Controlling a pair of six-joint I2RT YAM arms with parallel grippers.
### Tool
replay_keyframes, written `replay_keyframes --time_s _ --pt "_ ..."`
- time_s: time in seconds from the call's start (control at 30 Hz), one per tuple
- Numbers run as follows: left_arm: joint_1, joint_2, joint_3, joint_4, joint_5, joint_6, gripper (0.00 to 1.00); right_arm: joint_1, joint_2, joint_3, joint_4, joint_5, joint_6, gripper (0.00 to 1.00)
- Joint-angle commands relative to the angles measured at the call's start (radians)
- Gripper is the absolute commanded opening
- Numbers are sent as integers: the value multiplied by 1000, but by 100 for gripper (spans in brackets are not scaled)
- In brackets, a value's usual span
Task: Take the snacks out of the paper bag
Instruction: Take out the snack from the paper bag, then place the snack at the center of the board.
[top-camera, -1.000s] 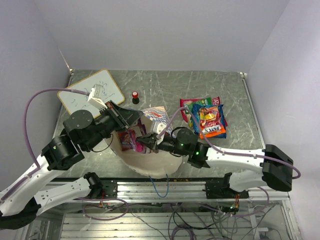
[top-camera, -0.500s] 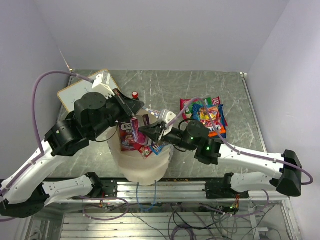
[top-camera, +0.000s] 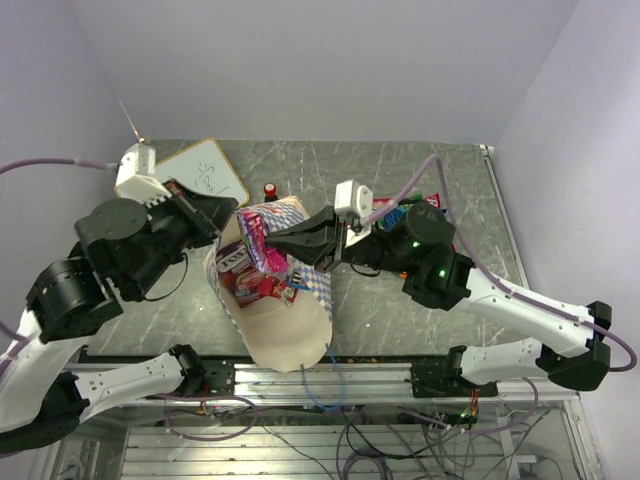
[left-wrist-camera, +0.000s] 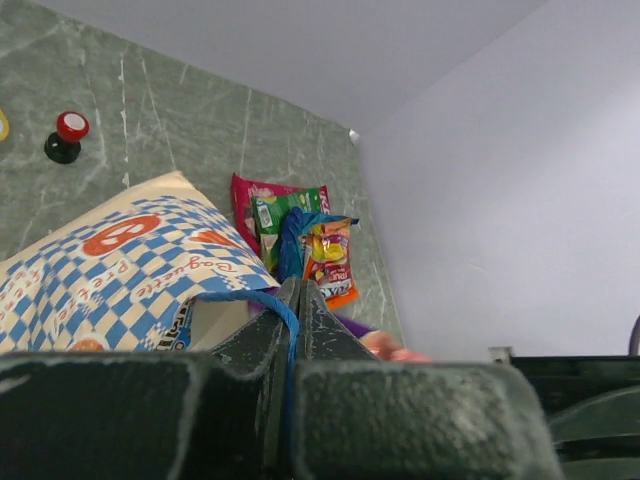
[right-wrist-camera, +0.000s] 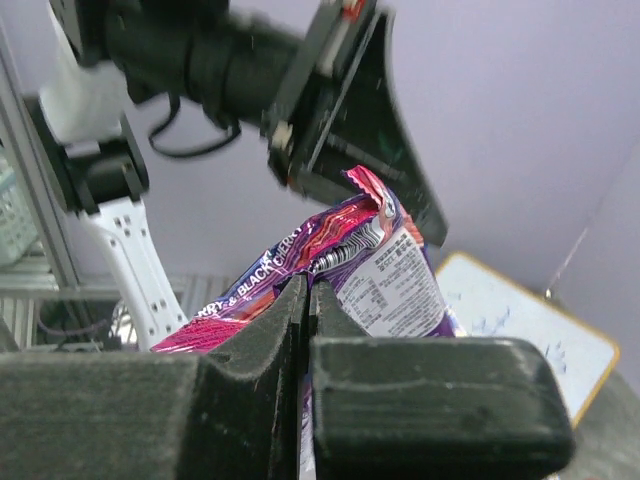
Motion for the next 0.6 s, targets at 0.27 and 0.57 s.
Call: replay_keyframes --time_s 0.27,0.57 --pt "-5 -29 -10 20 0 48 7 -1 -51 205 10 223 51 0" --pt "-6 -11 9 9 -1 112 7 -4 14 341 -470 947 29 0"
